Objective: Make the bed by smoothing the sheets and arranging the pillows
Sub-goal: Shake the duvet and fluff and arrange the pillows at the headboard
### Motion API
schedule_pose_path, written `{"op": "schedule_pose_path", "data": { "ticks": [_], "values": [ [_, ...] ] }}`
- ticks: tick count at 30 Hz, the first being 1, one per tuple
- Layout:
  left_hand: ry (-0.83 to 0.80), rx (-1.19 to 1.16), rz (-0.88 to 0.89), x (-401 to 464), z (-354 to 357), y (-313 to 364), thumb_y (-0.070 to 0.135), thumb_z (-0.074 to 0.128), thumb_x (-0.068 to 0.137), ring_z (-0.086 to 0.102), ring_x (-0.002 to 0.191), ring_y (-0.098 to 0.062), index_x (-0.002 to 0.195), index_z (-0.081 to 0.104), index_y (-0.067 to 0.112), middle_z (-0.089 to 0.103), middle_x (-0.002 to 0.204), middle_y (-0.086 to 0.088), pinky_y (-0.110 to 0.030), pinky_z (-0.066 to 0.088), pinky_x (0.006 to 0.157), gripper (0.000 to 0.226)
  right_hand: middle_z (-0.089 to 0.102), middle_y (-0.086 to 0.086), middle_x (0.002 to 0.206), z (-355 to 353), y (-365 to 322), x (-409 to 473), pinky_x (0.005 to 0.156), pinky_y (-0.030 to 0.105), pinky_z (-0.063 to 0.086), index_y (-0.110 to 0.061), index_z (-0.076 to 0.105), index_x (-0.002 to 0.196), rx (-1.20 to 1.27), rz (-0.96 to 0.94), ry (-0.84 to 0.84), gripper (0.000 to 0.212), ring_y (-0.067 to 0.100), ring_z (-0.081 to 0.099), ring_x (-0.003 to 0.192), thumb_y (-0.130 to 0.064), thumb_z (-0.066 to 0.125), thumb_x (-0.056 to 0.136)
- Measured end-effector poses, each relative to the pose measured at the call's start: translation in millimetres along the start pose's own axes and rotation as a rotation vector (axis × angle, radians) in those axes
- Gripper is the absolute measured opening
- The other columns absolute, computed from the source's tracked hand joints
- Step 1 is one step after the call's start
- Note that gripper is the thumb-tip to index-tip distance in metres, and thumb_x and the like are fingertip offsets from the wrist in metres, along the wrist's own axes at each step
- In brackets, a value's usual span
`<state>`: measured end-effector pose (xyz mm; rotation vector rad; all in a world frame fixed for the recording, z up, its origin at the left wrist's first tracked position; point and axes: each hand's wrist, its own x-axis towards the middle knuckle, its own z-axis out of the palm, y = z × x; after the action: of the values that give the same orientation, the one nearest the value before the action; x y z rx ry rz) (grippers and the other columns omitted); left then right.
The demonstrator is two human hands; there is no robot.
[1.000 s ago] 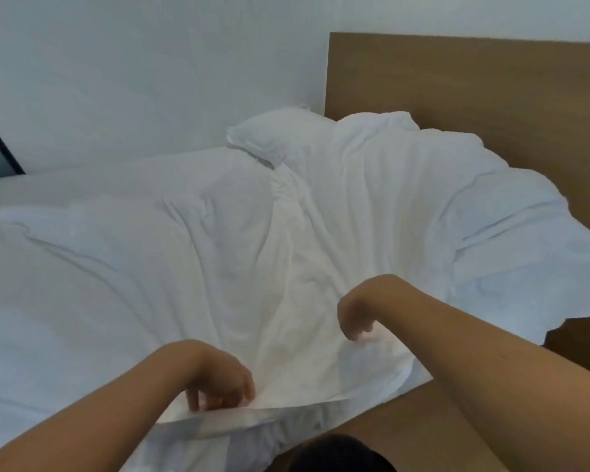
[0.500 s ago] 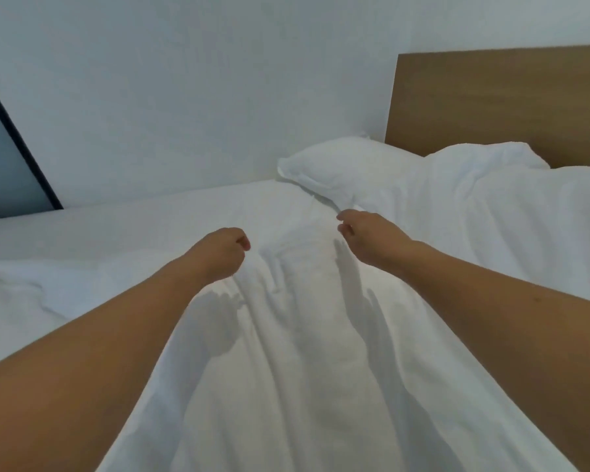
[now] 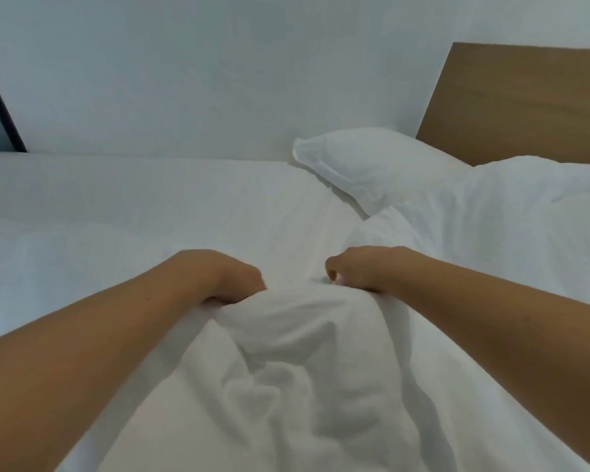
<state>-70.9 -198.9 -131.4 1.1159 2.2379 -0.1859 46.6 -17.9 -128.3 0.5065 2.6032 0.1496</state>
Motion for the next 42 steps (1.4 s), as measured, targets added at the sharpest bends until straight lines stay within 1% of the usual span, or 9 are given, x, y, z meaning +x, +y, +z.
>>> {"op": "schedule_pose_path", "data": {
  "ticks": [4, 9, 12, 16, 20, 23, 33, 38, 42],
  "values": [
    [-0.189, 0.272, -0.218, -9, -4, 13, 0.040, 0.040, 0.099, 0.056, 0.106, -0.019, 0.124, 0.060, 0.017, 0.062, 0.115, 0.002, -0.031, 0.039, 0.087, 0.039, 0.034, 0.000, 0.148, 4, -28, 15, 0.103, 0.042, 0.030, -0.032, 0.029, 0.146, -0.121, 0.037, -0.022, 0.051, 0.029, 0.035, 0.135, -0.052, 0.030, 0.100],
    [-0.012, 0.365, -0.093, 1, 30, 14, 0.049, 0.025, 0.102, 0.035, 0.139, -0.026, 0.145, 0.041, 0.023, 0.039, 0.151, -0.003, -0.039, 0.027, 0.111, 0.053, 0.037, -0.001, 0.152, 4, -27, 43, 0.117, 0.056, -0.001, -0.029, 0.040, 0.145, -0.508, -0.015, -0.208, 0.048, 0.025, 0.021, 0.145, -0.039, 0.037, 0.098],
    [0.025, 0.423, 0.035, -2, 47, 5, 0.025, 0.033, 0.103, 0.040, 0.136, -0.026, 0.136, 0.050, 0.016, 0.046, 0.146, -0.006, -0.040, 0.026, 0.113, 0.038, 0.043, -0.004, 0.148, 20, -18, 40, 0.119, 0.049, 0.002, -0.026, 0.047, 0.139, -0.432, -0.093, -0.178, 0.043, 0.017, 0.028, 0.143, -0.036, 0.038, 0.098],
    [0.441, 0.451, 0.028, -8, 20, -21, 0.019, 0.046, 0.093, 0.061, 0.108, -0.031, 0.117, 0.056, 0.014, 0.062, 0.118, -0.011, -0.036, 0.047, 0.086, 0.027, 0.062, 0.005, 0.116, 13, 3, 23, 0.088, 0.034, 0.044, -0.022, 0.049, 0.107, -0.039, -0.066, 0.164, 0.025, 0.027, 0.058, 0.110, -0.042, 0.050, 0.093],
    [0.954, 0.454, -0.104, -20, -77, -57, 0.018, 0.037, 0.096, 0.061, 0.102, -0.037, 0.129, 0.037, 0.015, 0.061, 0.115, -0.018, -0.037, 0.041, 0.074, 0.033, 0.063, 0.015, 0.106, -52, 23, 34, 0.074, 0.038, 0.039, -0.016, 0.037, 0.112, 0.078, 0.026, 0.618, 0.034, 0.035, 0.060, 0.095, -0.047, 0.039, 0.099],
    [1.147, 0.427, -0.119, -23, -121, -63, 0.012, 0.036, 0.094, 0.053, 0.071, -0.035, 0.114, 0.037, 0.013, 0.058, 0.097, -0.018, -0.037, 0.036, 0.064, 0.021, 0.065, 0.015, 0.099, -82, 23, 48, 0.070, 0.037, 0.031, -0.012, 0.039, 0.113, 0.050, 0.053, 0.782, 0.028, 0.035, 0.057, 0.082, -0.037, 0.031, 0.103],
    [1.175, 0.550, -0.177, 33, -129, -87, 0.000, 0.038, 0.085, 0.030, 0.046, -0.020, 0.085, 0.030, 0.012, 0.033, 0.064, -0.004, -0.028, 0.017, 0.045, 0.015, 0.056, 0.009, 0.054, -58, 41, 116, 0.054, 0.034, 0.027, -0.008, 0.050, 0.080, -0.109, -0.031, 1.153, 0.021, 0.025, 0.036, 0.045, -0.023, 0.050, 0.095],
    [0.974, 0.498, -0.195, 127, -57, -105, 0.007, 0.037, 0.086, 0.057, 0.079, -0.029, 0.102, 0.047, 0.012, 0.058, 0.092, -0.010, -0.033, 0.032, 0.063, 0.019, 0.050, 0.004, 0.056, 40, 18, 192, 0.055, 0.036, 0.030, -0.014, 0.052, 0.076, -0.055, -0.105, 1.041, 0.026, 0.028, 0.048, 0.048, -0.030, 0.041, 0.093],
    [0.887, 0.312, -0.263, 213, 30, -111, 0.005, 0.036, 0.077, 0.054, 0.072, -0.030, 0.090, 0.056, 0.010, 0.054, 0.078, -0.011, -0.041, 0.029, 0.071, 0.024, 0.051, 0.000, 0.058, 98, 13, 237, 0.061, 0.036, 0.031, -0.015, 0.056, 0.078, 0.111, -0.066, 1.100, 0.024, 0.025, 0.050, 0.053, -0.032, 0.049, 0.093]
  ]
}}
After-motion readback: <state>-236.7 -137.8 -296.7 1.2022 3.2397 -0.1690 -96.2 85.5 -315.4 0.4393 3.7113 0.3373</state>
